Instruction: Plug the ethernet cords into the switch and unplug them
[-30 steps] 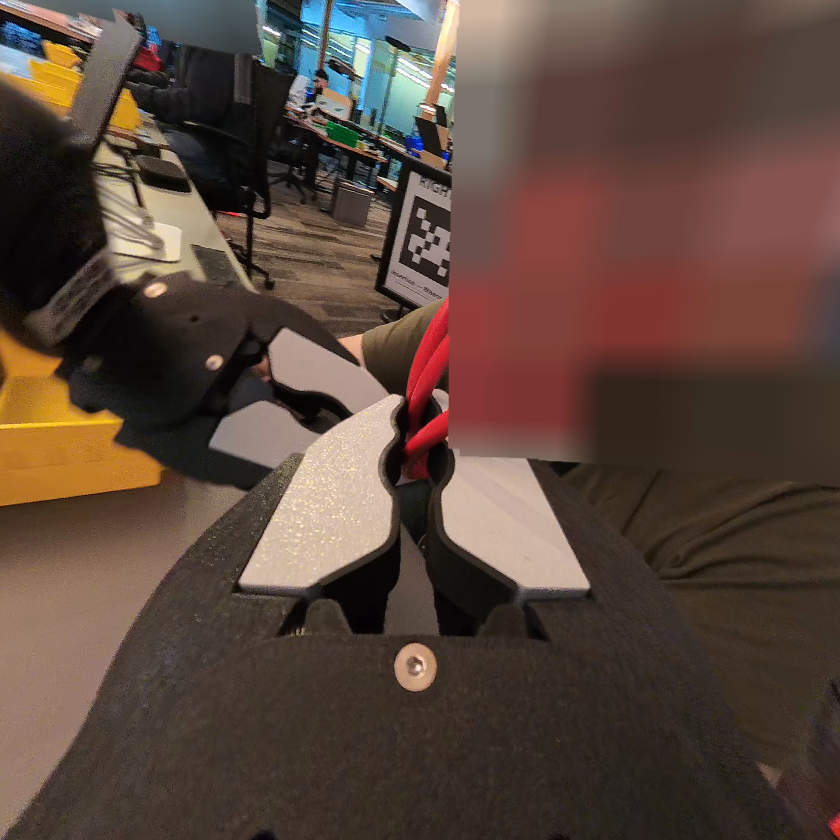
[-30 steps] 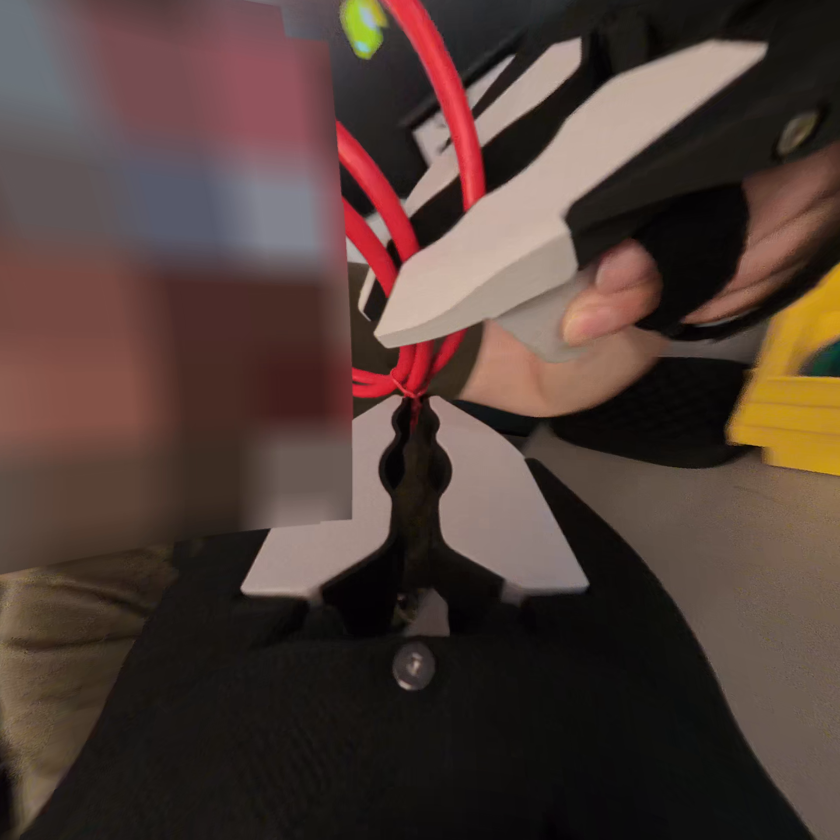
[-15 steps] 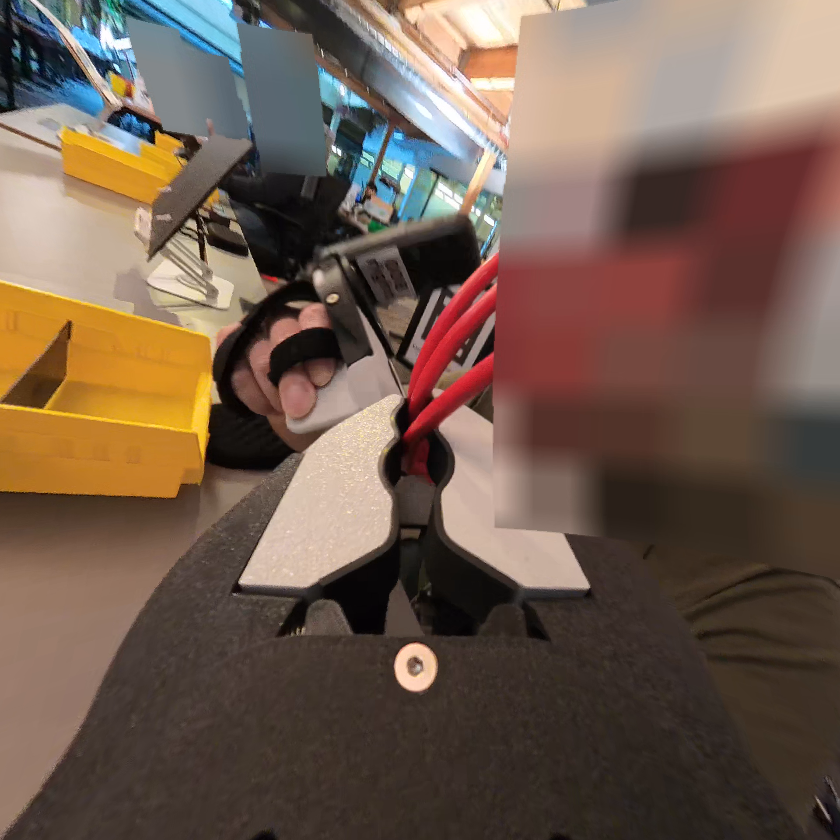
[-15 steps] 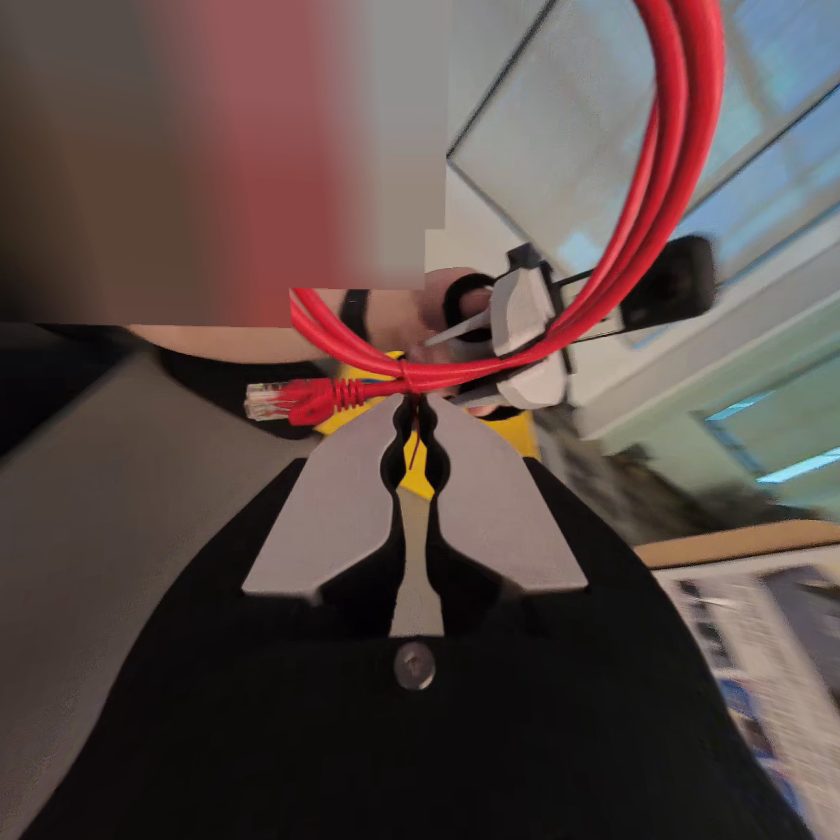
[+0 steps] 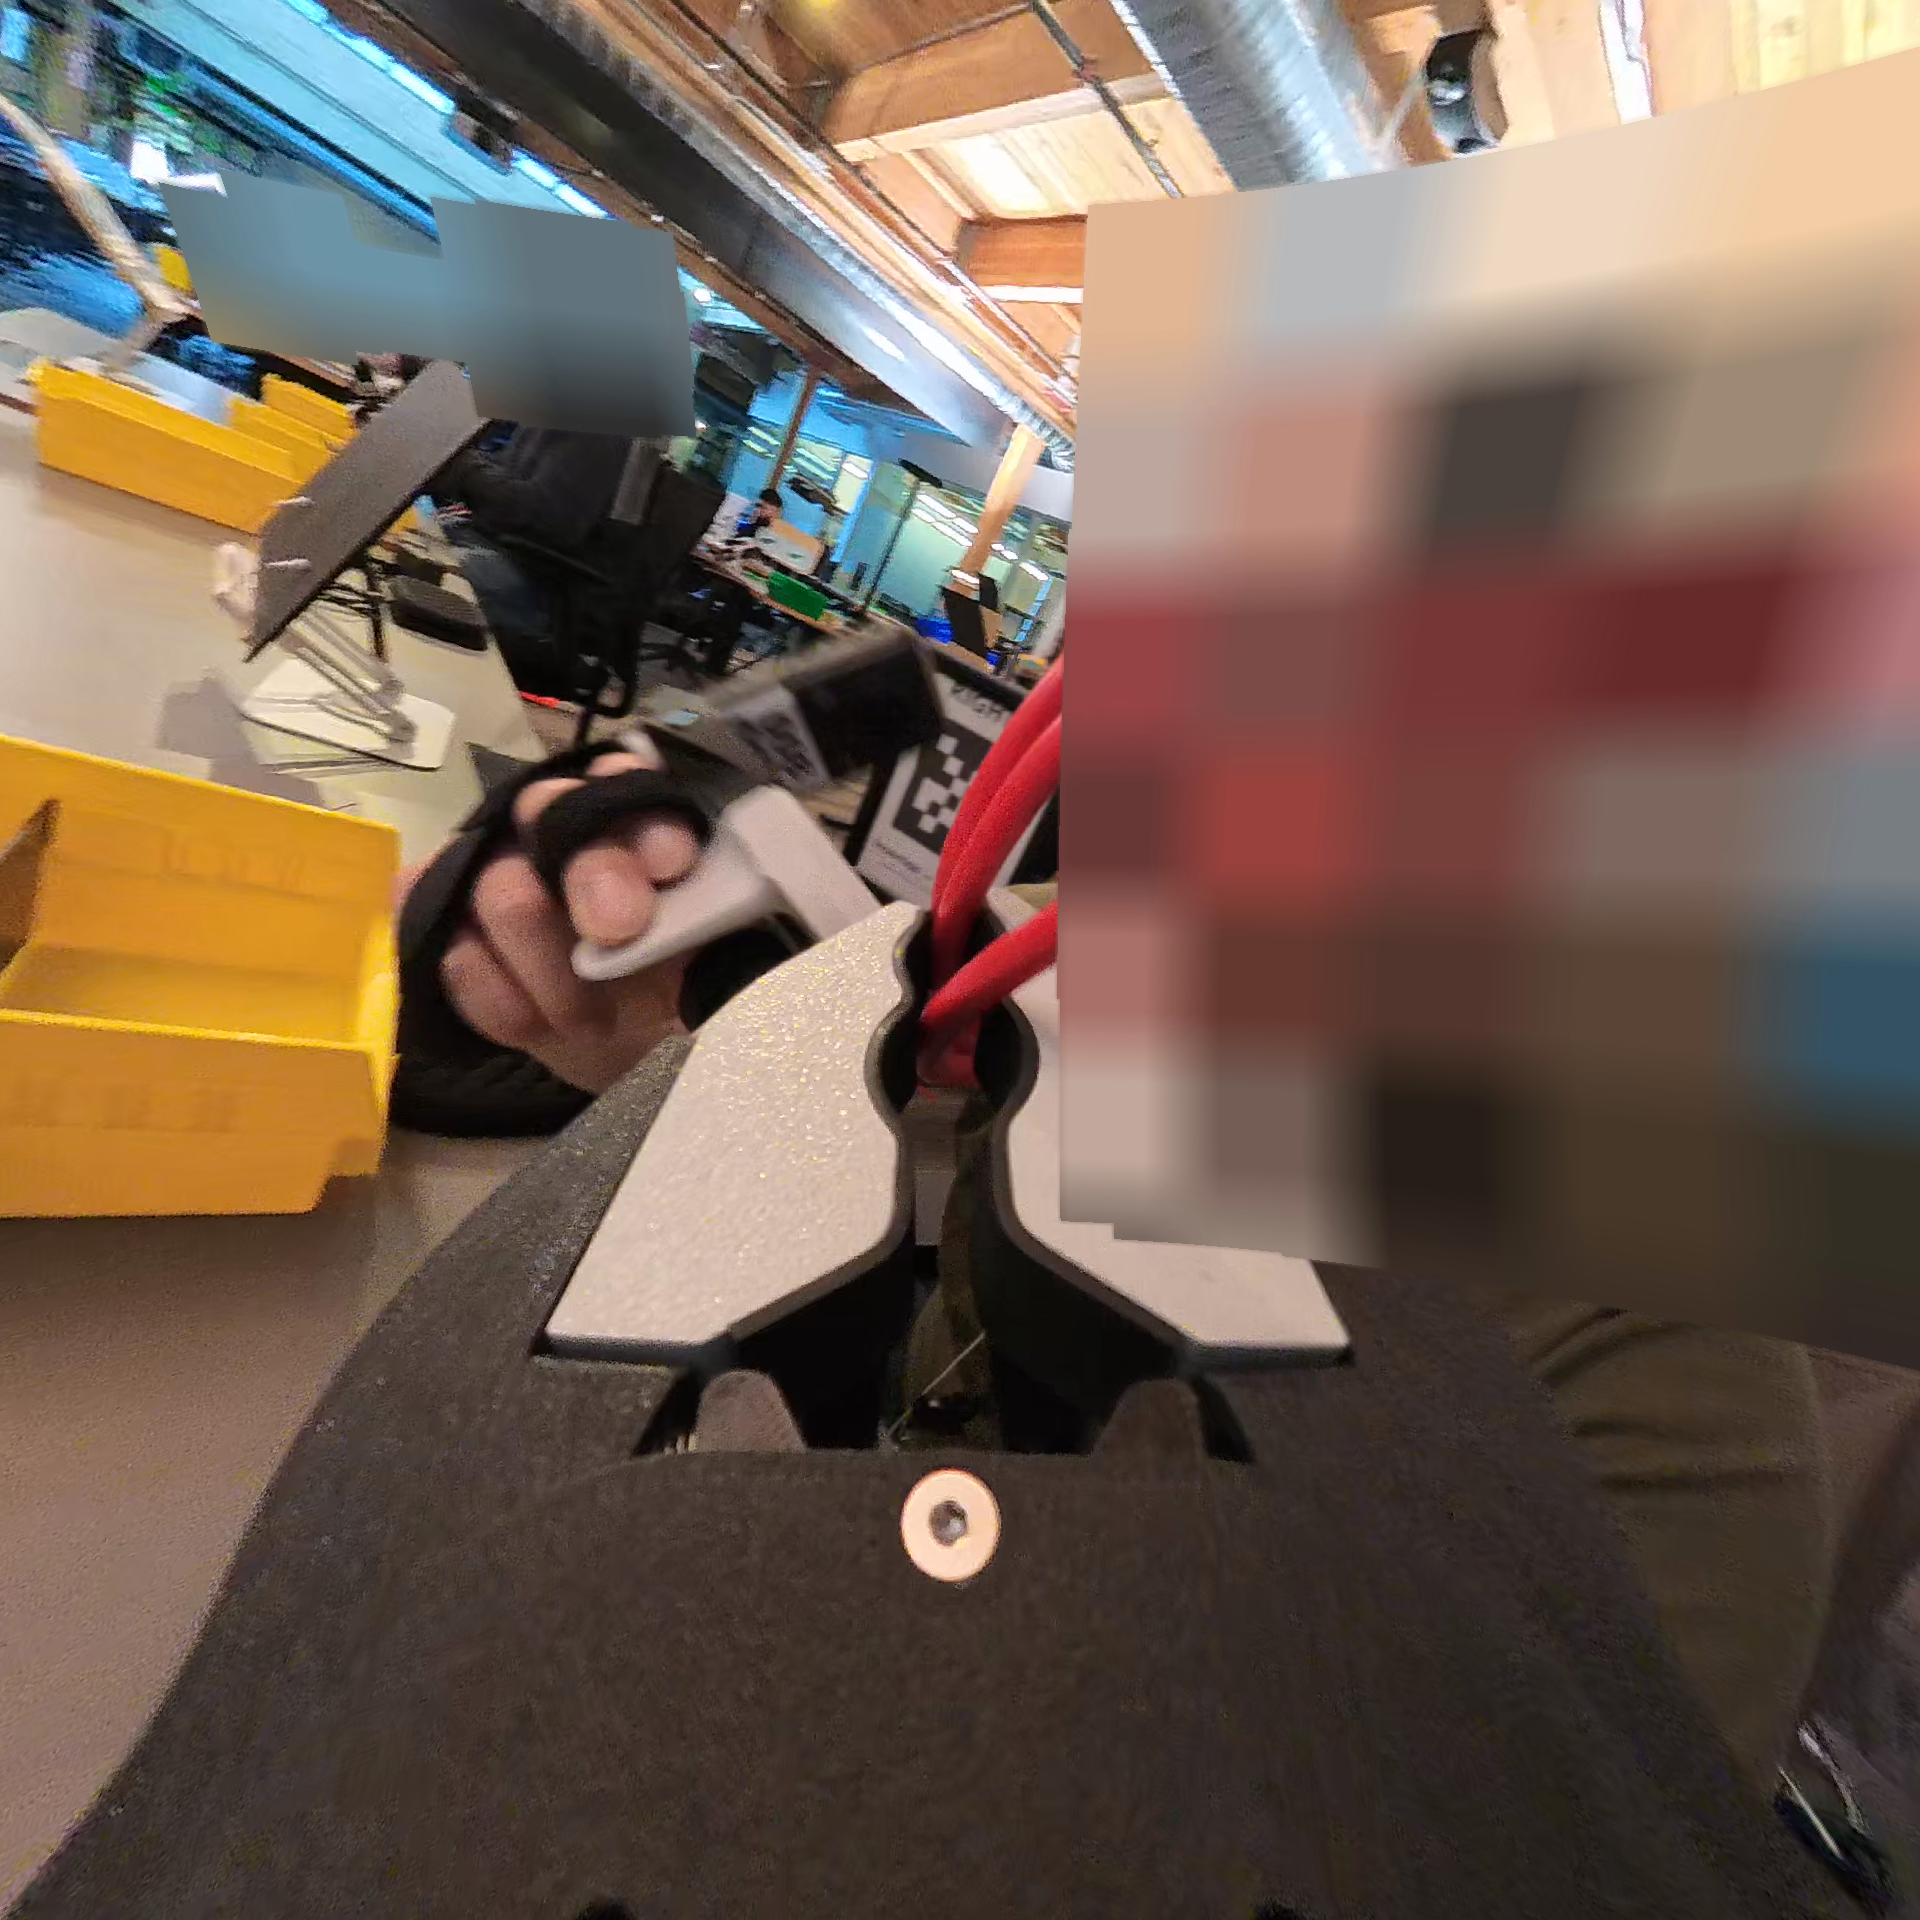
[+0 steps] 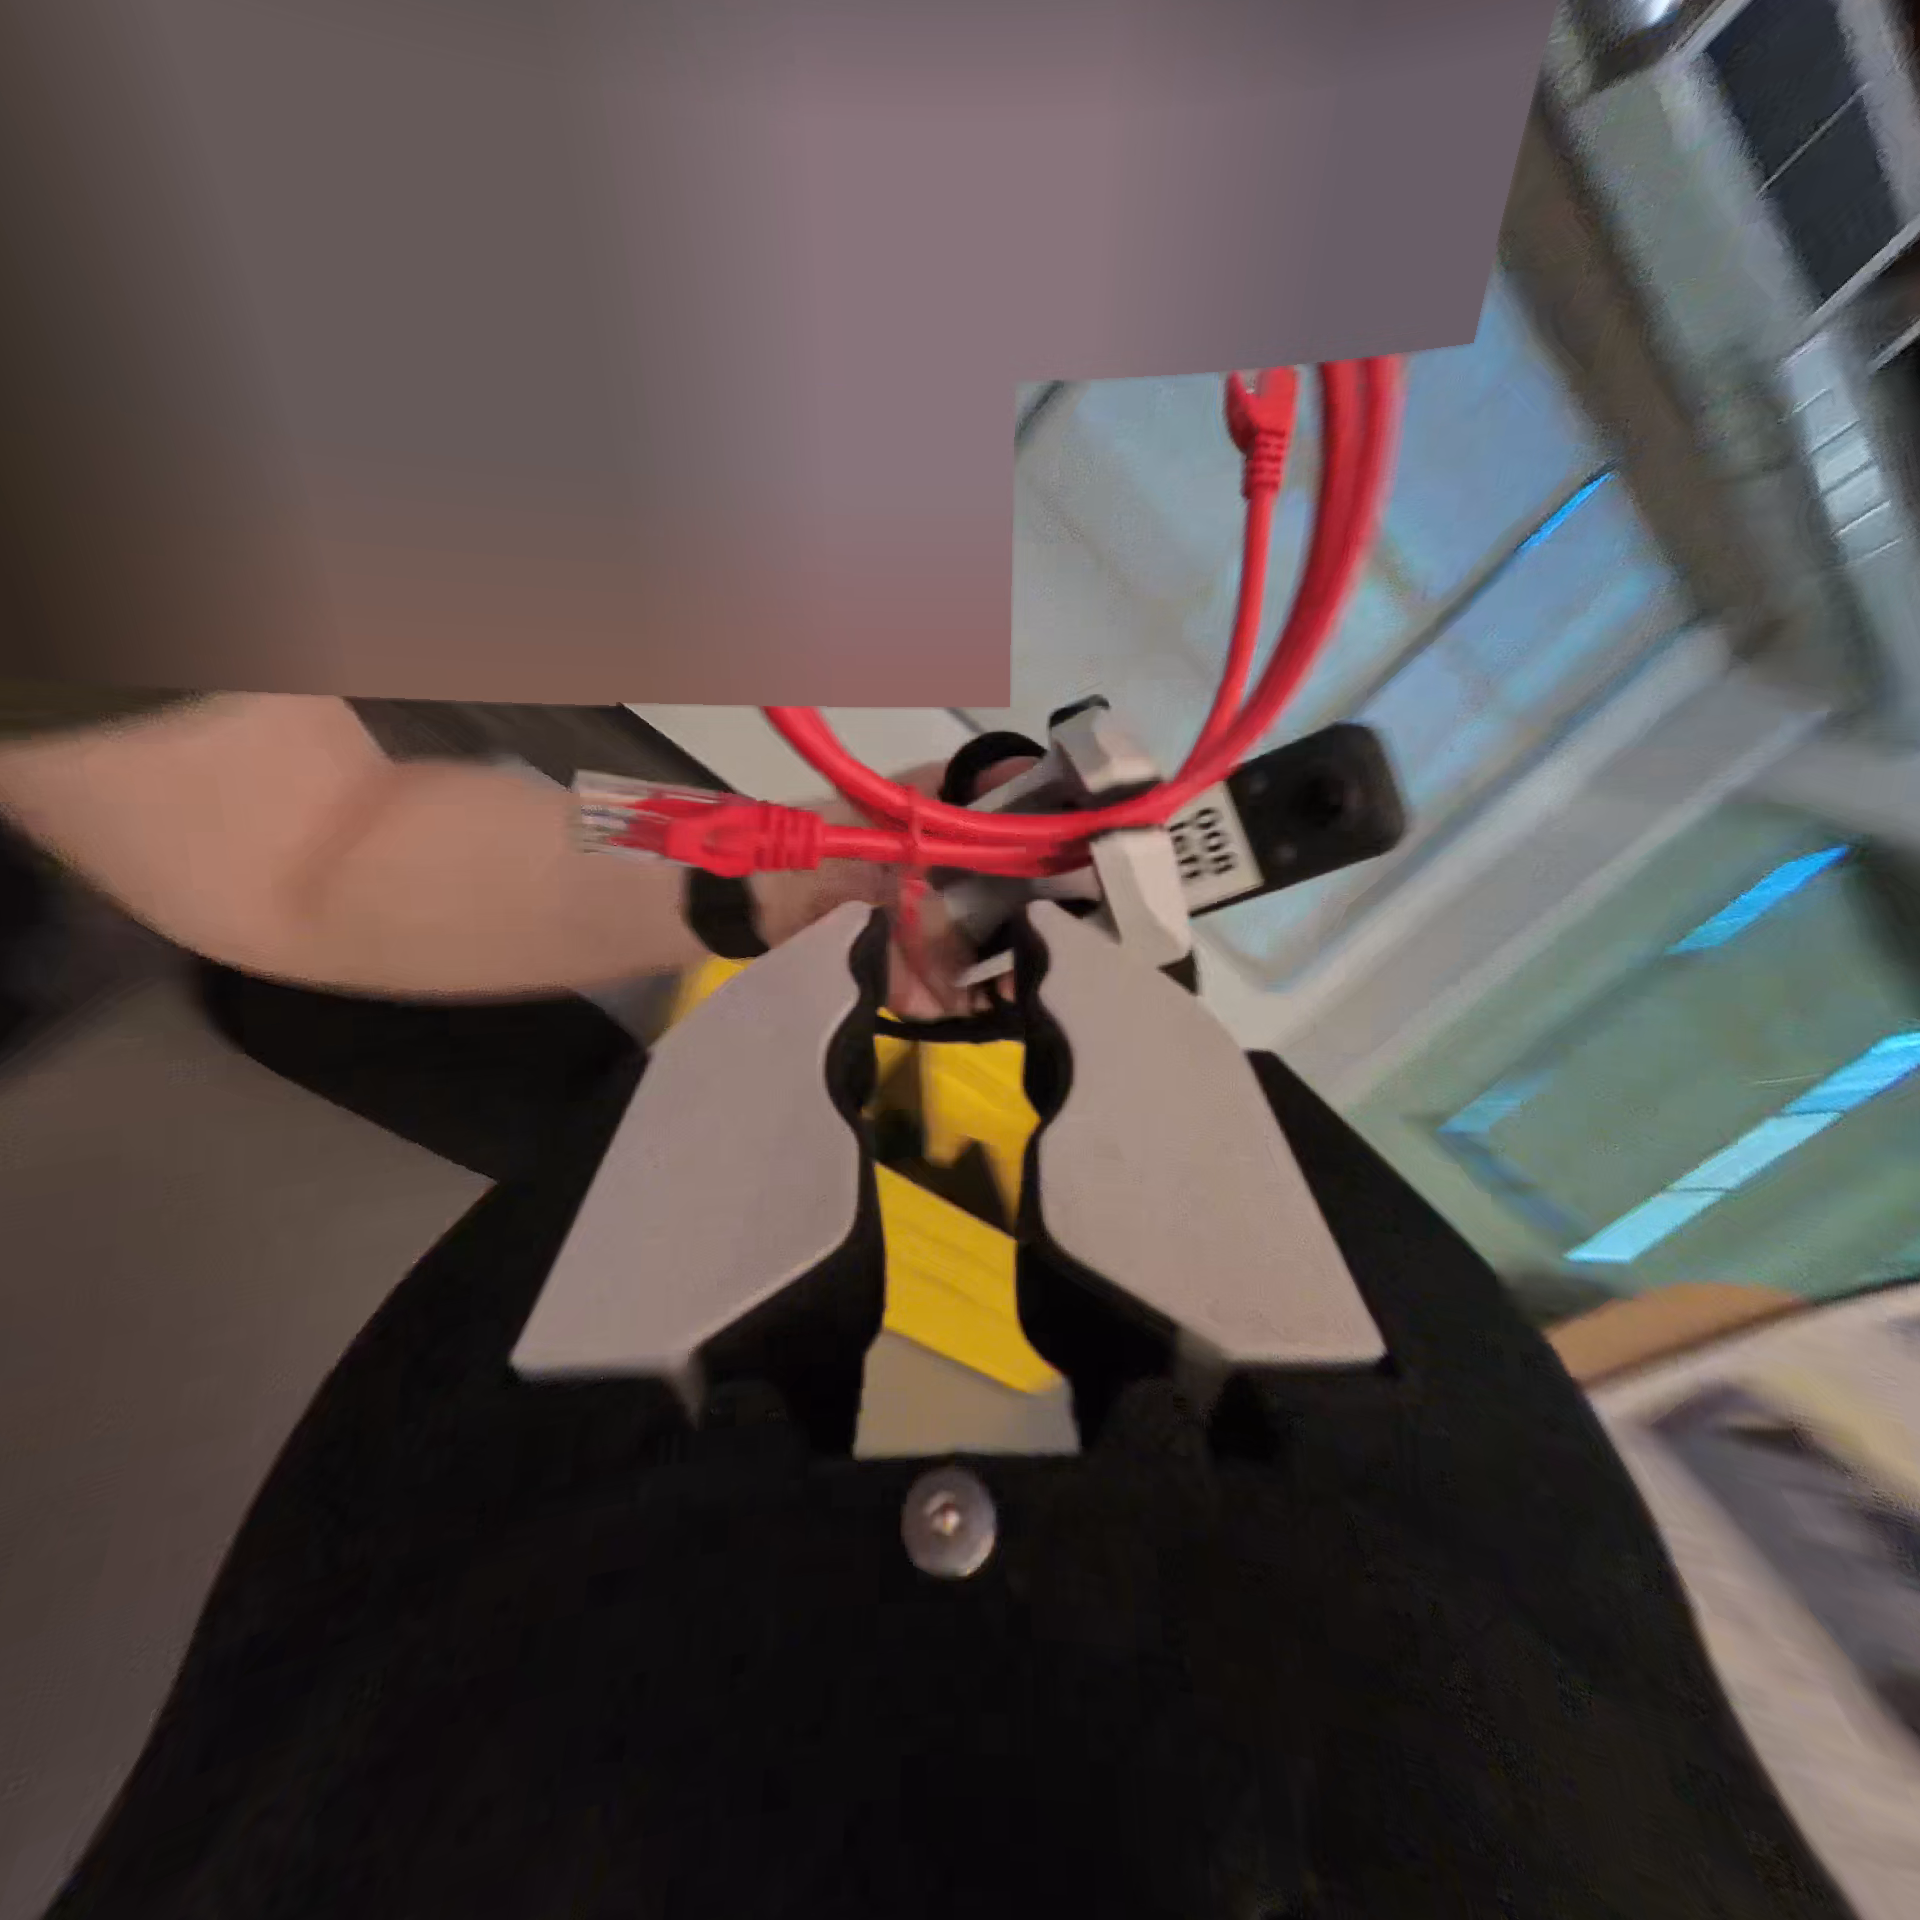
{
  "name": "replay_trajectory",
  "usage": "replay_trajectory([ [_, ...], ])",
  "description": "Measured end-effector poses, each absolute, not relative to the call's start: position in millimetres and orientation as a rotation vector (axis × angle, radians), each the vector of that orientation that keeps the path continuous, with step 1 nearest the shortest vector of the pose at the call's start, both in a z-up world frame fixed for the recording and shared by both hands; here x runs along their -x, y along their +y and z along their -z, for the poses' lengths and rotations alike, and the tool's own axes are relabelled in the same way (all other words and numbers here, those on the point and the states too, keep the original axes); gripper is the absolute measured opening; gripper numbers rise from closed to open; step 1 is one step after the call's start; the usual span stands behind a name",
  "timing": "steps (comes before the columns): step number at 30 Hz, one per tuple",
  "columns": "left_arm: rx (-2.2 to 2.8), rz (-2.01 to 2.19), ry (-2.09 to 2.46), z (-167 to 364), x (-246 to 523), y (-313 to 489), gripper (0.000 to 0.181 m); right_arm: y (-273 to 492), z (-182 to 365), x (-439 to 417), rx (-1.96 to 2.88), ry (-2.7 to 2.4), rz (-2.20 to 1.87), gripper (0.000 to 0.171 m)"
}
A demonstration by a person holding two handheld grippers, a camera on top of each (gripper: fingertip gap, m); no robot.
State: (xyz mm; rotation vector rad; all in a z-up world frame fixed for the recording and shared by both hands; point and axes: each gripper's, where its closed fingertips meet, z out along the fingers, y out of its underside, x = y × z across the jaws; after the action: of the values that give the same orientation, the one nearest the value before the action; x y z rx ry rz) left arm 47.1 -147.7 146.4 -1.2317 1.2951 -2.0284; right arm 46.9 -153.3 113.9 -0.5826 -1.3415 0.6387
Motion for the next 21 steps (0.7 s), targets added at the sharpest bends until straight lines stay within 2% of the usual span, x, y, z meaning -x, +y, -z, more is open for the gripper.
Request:
replay_trajectory([
  [2, 1.19, 2.051, 1.331, -149.3, -44.9, -155.8, 0.006, -160.9, -118.6, -54.6, 0.685, -1.398, -0.993, 0.031],
  [8, 1.171, 2.074, 1.403, -145.6, -51.6, -167.5, 0.006, -167.5, -127.6, -67.0, 0.871, -1.379, -1.78, 0.03],
  [15, 1.146, 2.124, 1.437, -142.4, -58.8, -174.4, 0.006, -192.1, -102.9, -53.1, 0.875, -1.491, -2.095, 0.023],
  [18, 1.147, 2.14, 1.461, -139.1, -64.1, -178.3, 0.006, -198.2, -105.5, -55.5, 0.818, -1.472, -2.221, 0.011],
  [21, 1.148, 2.149, 1.468, -137.5, -67.4, -179.7, 0.006, -201.1, -106.6, -58.1, 0.806, -1.481, -2.277, 0.011],
])
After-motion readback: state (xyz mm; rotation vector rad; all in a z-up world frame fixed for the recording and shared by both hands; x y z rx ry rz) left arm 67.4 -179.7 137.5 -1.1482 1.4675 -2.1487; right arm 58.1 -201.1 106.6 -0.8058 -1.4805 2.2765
